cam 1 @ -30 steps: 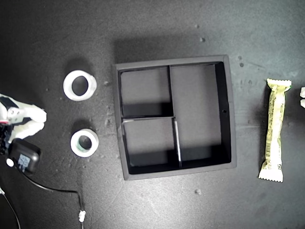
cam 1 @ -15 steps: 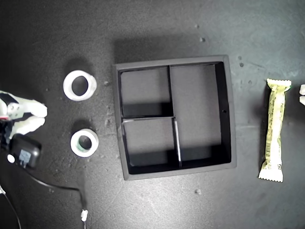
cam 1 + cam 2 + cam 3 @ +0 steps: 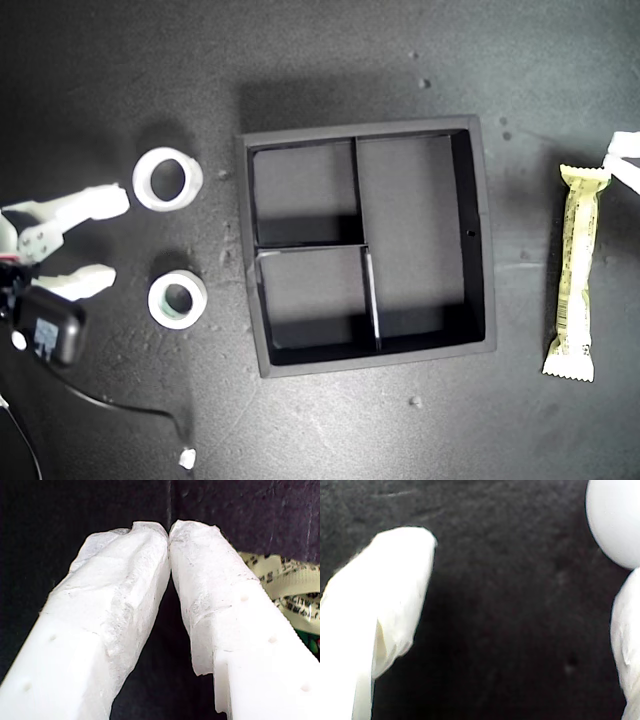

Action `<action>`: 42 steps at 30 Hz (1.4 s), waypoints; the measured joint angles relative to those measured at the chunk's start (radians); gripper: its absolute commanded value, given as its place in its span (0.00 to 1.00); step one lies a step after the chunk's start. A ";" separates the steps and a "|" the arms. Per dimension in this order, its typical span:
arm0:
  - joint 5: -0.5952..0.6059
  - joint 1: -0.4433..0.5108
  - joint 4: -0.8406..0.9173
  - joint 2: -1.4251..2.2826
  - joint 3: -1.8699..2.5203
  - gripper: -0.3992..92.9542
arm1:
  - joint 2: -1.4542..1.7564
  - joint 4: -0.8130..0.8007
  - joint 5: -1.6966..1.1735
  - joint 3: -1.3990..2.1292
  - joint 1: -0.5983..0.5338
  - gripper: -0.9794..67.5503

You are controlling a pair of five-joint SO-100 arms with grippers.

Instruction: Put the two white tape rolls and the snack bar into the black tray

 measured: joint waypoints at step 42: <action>0.407 -0.236 -0.360 -0.920 -0.499 0.18 | -1.129 0.161 -0.908 -0.966 -0.489 0.12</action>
